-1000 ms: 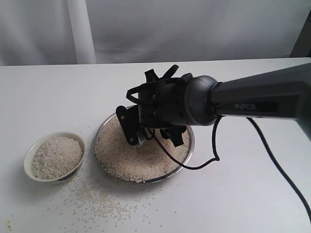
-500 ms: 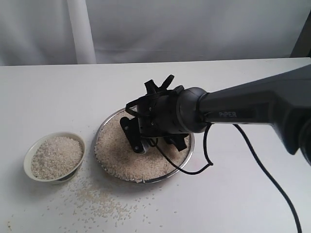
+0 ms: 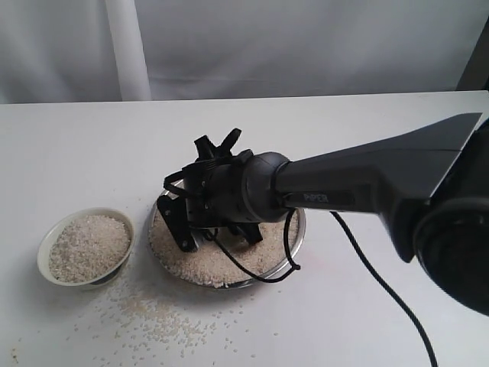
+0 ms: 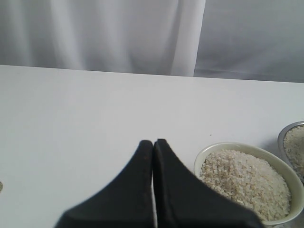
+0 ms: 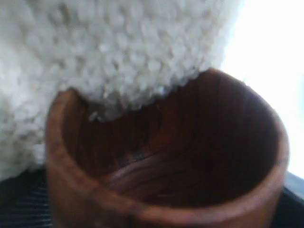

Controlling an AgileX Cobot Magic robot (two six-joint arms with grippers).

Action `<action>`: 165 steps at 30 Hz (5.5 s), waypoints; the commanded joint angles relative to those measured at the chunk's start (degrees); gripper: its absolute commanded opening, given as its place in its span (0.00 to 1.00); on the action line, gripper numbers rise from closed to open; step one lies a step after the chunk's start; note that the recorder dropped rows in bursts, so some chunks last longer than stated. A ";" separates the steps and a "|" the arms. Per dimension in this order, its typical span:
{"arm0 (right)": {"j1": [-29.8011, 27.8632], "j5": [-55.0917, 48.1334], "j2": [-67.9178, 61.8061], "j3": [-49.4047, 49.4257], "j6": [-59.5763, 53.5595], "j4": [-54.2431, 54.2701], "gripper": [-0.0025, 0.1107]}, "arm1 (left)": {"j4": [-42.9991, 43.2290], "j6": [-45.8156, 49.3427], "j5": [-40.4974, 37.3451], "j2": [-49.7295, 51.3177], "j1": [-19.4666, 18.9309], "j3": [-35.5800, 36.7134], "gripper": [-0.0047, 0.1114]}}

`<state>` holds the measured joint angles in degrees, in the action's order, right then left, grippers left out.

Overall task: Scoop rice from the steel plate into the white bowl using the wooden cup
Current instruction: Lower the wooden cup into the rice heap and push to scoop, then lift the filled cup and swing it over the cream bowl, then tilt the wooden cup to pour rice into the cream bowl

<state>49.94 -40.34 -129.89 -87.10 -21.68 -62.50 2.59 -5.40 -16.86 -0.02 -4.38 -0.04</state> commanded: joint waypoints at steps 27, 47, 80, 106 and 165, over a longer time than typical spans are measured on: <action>-1.92 17.73 6.60 8.98 -0.38 25.69 0.02 | -0.07 -0.10 0.56 0.02 0.37 0.04 0.04; -9.31 35.03 6.94 16.66 1.09 36.00 0.02 | -0.07 -0.10 0.56 0.02 0.37 0.04 0.04; 4.99 13.12 9.01 -10.96 -8.15 32.95 0.02 | -0.07 -0.10 0.56 0.02 0.37 0.04 0.04; 14.60 -3.39 -4.47 -22.66 -10.99 -1.77 0.02 | -0.07 -0.10 0.56 0.02 0.37 0.04 0.04; 18.10 -10.31 -7.64 -22.66 -14.33 -25.36 0.02 | -0.07 -0.10 0.56 0.02 0.37 0.04 0.04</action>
<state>67.92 -48.52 -137.95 -109.12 -35.76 -86.40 2.59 -5.28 -16.86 -0.02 -4.38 -0.04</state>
